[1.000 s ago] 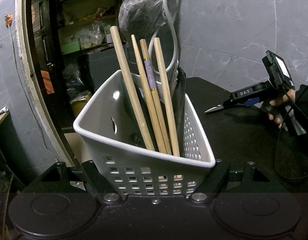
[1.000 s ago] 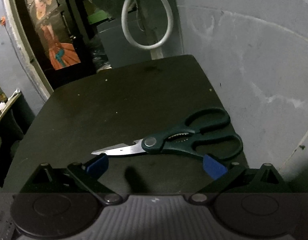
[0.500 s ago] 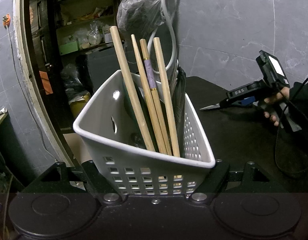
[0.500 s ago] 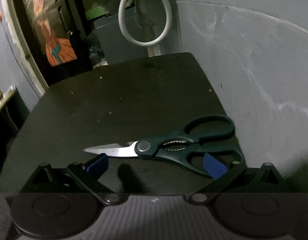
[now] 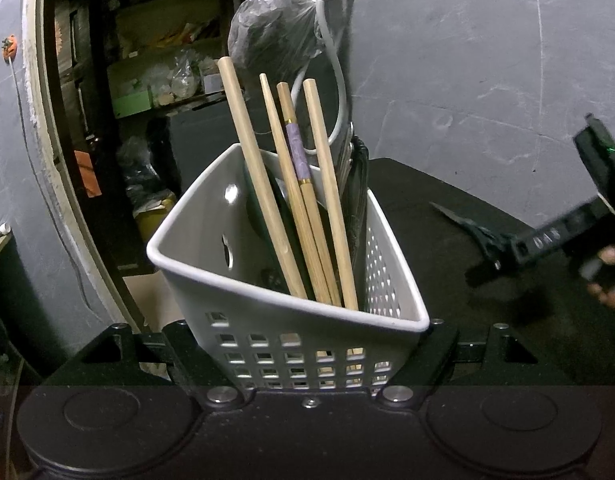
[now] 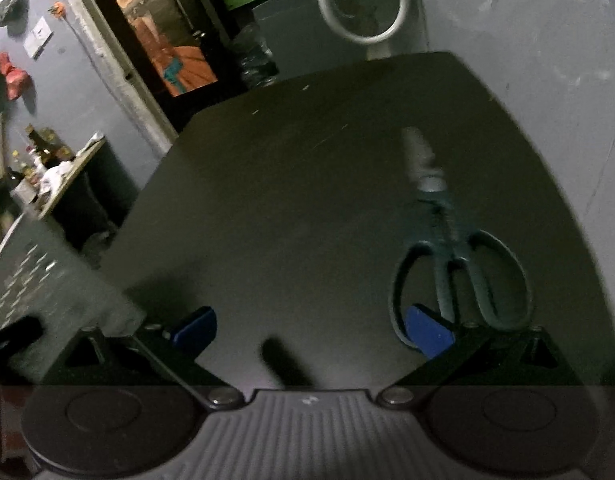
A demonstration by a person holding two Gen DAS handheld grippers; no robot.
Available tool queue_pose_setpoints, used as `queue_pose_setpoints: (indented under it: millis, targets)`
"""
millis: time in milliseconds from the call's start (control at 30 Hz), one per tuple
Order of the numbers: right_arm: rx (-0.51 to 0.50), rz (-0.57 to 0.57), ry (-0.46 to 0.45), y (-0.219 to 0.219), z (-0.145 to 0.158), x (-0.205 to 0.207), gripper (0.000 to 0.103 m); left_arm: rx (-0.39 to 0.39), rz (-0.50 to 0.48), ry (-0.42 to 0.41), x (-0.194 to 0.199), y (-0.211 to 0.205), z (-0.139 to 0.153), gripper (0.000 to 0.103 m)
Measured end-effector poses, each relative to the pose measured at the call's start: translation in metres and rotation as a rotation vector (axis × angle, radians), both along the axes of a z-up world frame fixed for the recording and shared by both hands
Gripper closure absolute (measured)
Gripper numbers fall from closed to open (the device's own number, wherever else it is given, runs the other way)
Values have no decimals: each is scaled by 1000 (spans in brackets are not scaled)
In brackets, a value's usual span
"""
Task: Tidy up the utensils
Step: 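Rotate the right gripper around the scissors and align with the handles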
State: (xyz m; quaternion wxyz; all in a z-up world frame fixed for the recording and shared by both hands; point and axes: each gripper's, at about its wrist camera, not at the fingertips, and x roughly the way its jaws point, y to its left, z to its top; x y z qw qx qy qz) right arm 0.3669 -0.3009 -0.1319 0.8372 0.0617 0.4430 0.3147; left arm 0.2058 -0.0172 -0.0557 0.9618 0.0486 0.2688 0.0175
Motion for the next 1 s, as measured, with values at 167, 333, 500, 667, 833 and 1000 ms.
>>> queue_pose_setpoints:
  millis: [167,333,500,667,833,1000]
  targets:
    - [100,14,100,14,3,-43,0,-3,-8,-5,-1,1,-1,24]
    - [207,83,216,30,1,-68,0,-1,-16,-8,-2,2,-1,24]
    - [210,118,201,39,7,-85,0,-3,-22,-11,-2,4,-1,24]
    - [184,107,133,12,23,-92,0,-7,-22,-13,-3,4,-1,25]
    - [11,151,2,-4,34,-84,0,-10,-25,-15,-3,5,-1,25]
    - [-232,262,-191,-3,40,-82,0,-9,-23,-15,-3,5,-1,25]
